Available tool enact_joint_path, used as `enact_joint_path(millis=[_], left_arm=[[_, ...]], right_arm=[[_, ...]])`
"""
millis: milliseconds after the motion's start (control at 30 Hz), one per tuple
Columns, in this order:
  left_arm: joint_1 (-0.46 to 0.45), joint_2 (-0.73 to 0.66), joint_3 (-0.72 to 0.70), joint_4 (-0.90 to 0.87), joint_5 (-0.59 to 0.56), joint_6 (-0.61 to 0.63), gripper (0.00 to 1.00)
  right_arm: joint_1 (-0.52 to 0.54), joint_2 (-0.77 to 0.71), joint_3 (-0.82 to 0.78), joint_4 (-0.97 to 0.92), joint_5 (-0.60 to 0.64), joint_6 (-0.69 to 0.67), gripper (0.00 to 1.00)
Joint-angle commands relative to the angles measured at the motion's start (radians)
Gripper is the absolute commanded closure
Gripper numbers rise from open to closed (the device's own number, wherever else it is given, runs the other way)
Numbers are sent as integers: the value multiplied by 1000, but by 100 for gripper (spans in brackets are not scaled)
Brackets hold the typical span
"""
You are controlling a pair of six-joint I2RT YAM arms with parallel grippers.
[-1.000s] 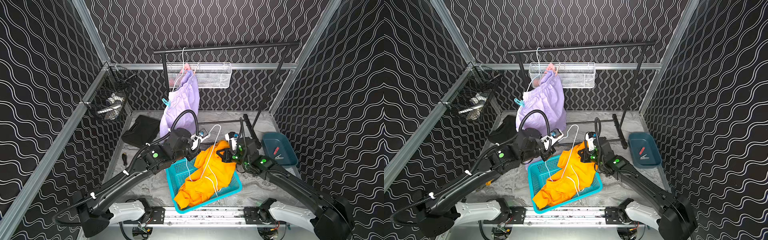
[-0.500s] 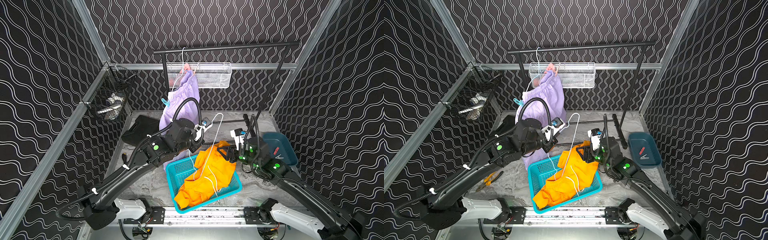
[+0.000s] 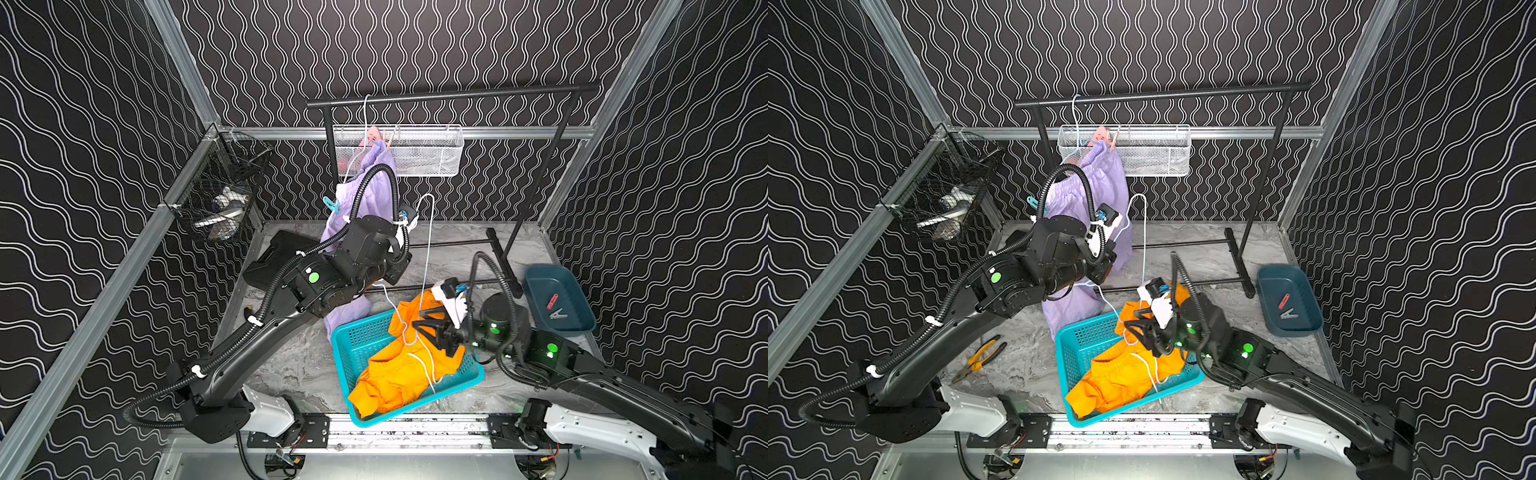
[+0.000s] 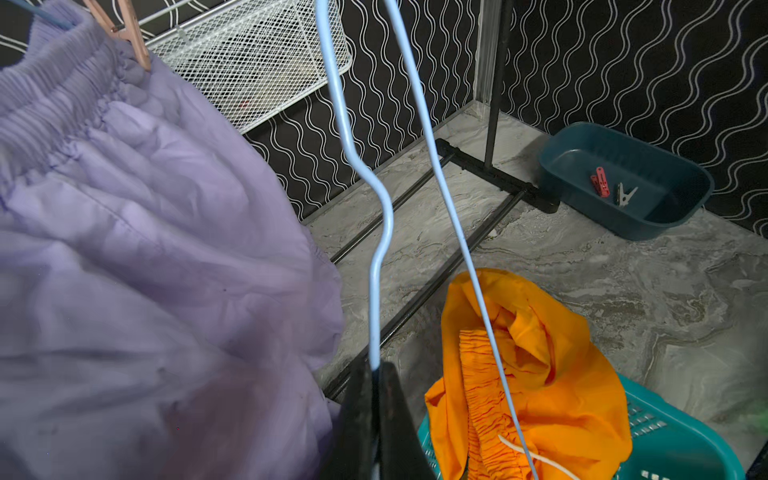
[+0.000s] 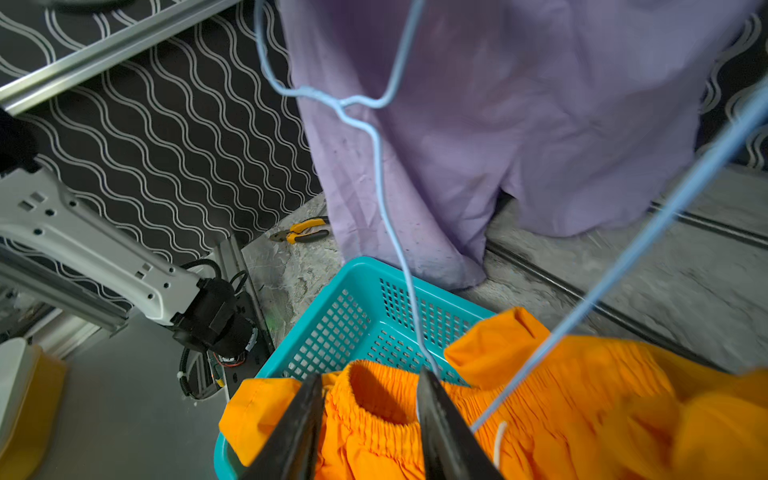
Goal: Remove the clothespins securing shorts to the hanger
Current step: Remove the shorts from the hanger, then place the hanger at the clothesline.
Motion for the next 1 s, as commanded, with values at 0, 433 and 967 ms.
enact_joint_path(millis=[0,433,967], left_arm=[[-1,7,20,-28,-19,-53,100],[-2,2,37,-51,2,-82,100],[0,21,72,-46,-30,-86,63]], right_arm=[[30,65,29,134,110,-74,56],[32,274,118,274,105,-153,53],[31,261,116,250,39,-38,100]])
